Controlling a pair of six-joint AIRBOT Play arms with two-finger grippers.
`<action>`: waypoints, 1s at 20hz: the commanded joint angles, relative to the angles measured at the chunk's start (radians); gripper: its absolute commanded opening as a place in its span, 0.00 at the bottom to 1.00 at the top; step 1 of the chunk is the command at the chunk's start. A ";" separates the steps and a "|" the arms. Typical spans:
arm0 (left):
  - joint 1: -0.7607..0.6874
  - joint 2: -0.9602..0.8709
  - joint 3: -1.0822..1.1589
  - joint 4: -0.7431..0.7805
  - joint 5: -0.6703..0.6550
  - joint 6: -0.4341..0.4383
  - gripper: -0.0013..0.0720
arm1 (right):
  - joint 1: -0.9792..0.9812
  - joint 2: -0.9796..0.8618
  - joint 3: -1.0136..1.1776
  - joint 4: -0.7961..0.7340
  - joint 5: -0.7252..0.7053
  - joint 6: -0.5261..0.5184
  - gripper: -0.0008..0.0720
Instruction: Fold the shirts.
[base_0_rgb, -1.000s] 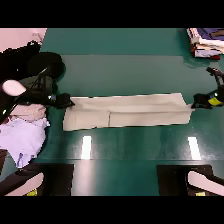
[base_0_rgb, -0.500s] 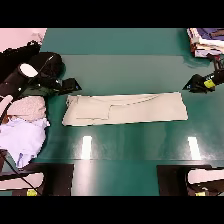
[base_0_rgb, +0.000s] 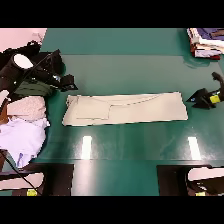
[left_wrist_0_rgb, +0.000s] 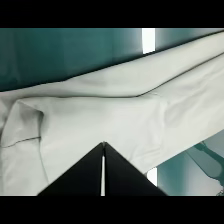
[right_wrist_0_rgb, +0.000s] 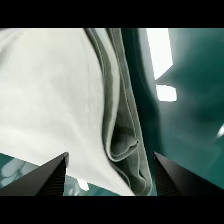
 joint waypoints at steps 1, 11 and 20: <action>0.000 0.000 0.004 -0.025 -0.014 -0.021 0.05 | -0.008 -0.068 -0.068 0.114 -0.027 -0.080 0.83; -0.130 -0.011 0.005 -0.024 0.103 -0.056 0.05 | 0.084 -0.086 -0.065 0.108 -0.059 -0.138 0.03; -0.501 -0.330 0.213 -0.043 0.269 -0.060 0.05 | 0.198 0.130 0.186 0.168 0.085 0.079 0.03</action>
